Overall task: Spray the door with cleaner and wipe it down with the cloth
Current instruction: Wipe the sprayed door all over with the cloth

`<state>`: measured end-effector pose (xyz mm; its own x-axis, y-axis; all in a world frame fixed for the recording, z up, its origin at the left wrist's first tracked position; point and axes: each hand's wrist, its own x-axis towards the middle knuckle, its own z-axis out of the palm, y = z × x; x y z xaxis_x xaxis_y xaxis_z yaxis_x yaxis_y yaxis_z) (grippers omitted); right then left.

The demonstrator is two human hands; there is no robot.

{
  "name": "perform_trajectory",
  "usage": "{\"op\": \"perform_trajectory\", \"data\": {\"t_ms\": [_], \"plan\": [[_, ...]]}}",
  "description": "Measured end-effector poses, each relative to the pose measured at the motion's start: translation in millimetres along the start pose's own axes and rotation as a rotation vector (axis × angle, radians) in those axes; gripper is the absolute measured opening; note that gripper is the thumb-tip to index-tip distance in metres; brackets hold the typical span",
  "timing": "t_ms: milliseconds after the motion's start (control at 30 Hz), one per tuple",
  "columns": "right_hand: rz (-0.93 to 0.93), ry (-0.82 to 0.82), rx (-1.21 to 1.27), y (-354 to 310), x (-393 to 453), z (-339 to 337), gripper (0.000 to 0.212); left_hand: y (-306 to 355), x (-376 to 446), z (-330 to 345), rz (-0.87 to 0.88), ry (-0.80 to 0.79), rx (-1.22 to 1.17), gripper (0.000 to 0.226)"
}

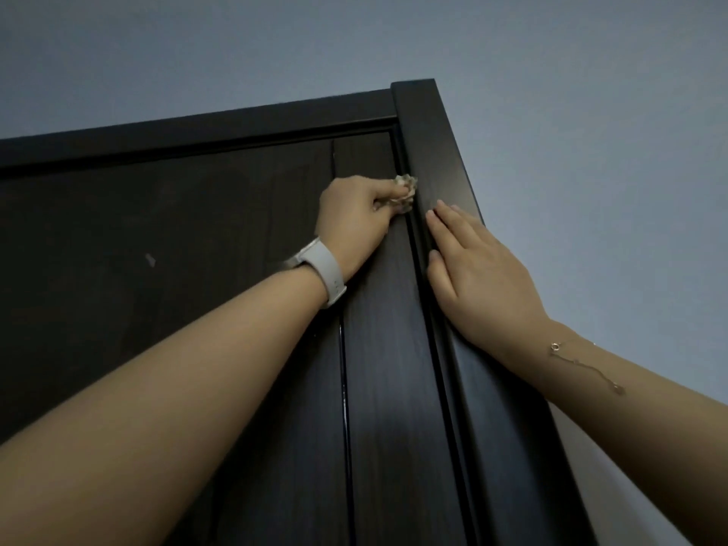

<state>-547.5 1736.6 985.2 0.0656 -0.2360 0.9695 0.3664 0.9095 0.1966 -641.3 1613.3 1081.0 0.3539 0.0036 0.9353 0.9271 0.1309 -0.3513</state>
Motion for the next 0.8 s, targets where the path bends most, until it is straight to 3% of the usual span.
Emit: {"op": "perform_trajectory", "data": {"t_ms": [200,300,433,533,800], "plan": [[0.08,-0.067,0.06,-25,-93,-24,0.059,30,-115,-5,0.074,-0.011,-0.073,0.025],[0.033,-0.104,0.073,-40,-142,-29,0.056,45,-173,-9,0.104,-0.082,-0.066,0.032],[0.057,-0.128,0.062,-41,-155,-25,0.056,52,-223,-19,0.199,-0.126,-0.047,0.035],[0.056,-0.137,0.033,-42,-154,-25,0.057,45,-203,-23,0.199,-0.107,-0.015,0.034],[0.064,-0.143,0.023,-43,-155,-26,0.057,19,-68,-24,-0.17,0.001,-0.012,0.025]]}}
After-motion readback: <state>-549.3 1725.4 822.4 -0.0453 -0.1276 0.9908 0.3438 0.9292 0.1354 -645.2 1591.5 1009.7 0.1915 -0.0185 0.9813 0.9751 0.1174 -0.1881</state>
